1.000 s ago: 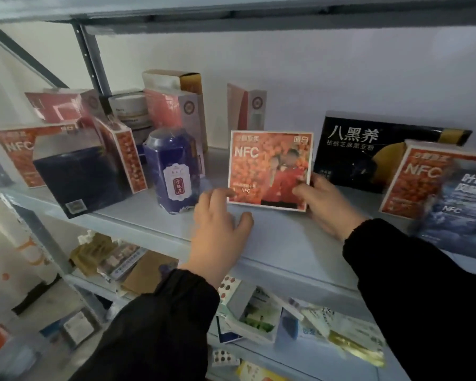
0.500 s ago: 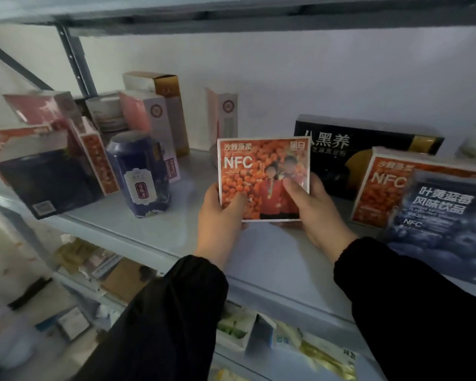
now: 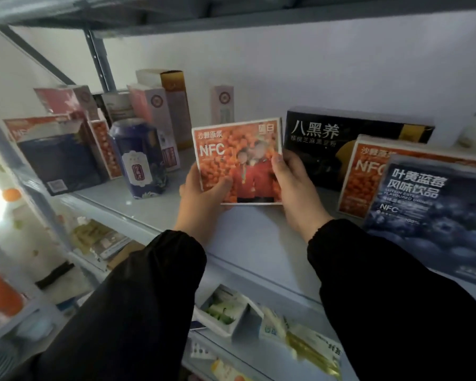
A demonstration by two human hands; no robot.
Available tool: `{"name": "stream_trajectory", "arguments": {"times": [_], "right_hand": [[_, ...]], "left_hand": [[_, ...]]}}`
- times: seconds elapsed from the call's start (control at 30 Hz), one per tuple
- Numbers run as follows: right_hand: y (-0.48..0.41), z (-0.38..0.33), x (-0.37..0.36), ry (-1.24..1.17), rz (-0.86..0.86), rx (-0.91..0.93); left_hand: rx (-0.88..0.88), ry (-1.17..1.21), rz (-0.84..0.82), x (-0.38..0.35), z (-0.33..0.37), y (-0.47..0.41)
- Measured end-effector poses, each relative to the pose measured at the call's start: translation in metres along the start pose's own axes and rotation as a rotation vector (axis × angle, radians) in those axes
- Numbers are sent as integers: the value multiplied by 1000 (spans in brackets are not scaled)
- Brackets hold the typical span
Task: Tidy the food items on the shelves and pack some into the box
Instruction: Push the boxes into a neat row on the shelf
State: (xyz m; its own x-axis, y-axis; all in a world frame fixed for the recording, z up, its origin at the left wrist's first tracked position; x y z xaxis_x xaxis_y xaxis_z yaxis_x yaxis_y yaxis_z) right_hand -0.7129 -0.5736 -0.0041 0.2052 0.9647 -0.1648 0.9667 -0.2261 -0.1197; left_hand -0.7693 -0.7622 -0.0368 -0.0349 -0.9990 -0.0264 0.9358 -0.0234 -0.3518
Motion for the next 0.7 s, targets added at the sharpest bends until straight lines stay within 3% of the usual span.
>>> {"name": "stream_trajectory", "arguments": {"times": [0.13, 0.27, 0.7], "right_hand": [[9, 2, -14, -237, -185, -179], [16, 1, -33, -197, -365, -203], [20, -3, -36, 66, -322, -94]], "left_hand": [[76, 189, -55, -6, 10, 8], [99, 251, -226, -15, 14, 14], [145, 161, -259, -21, 12, 17]]}}
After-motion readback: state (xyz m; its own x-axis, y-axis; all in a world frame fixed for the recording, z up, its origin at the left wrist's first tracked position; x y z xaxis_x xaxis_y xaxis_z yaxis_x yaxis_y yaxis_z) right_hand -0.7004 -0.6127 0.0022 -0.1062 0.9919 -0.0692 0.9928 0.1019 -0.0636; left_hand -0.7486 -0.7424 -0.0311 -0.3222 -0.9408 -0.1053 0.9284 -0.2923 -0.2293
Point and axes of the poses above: each hand's wrist, its own y-axis away from the middle knuckle, its own x-axis out of the back of the hand, z = x × y, the point moved 8 cm from there along -y, towards the middle knuckle, and after that the axes turned 8 degrees about -x, right-handed, at the moved point
